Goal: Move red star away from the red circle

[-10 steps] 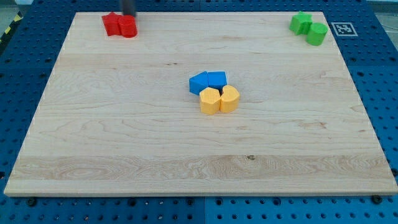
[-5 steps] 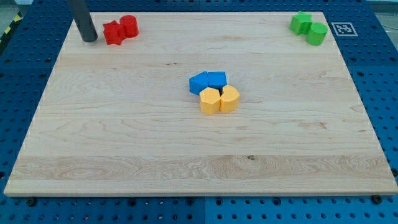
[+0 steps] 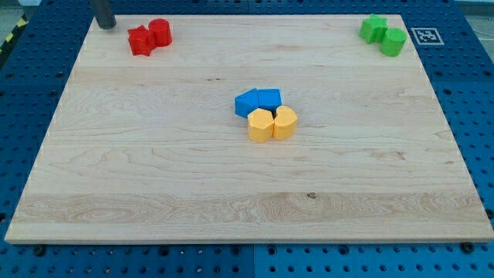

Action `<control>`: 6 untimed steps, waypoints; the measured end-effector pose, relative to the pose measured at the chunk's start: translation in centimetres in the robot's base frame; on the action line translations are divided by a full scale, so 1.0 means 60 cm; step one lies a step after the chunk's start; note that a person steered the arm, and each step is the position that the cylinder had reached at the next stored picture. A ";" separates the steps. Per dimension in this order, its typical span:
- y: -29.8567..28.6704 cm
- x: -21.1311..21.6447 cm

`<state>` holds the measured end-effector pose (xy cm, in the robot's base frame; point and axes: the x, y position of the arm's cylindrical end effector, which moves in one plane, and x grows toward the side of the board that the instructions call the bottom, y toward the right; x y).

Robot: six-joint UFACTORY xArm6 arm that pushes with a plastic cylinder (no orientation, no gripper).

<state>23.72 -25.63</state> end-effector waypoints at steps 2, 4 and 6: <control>0.056 0.169; -0.025 0.070; 0.084 0.033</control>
<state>25.71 -20.59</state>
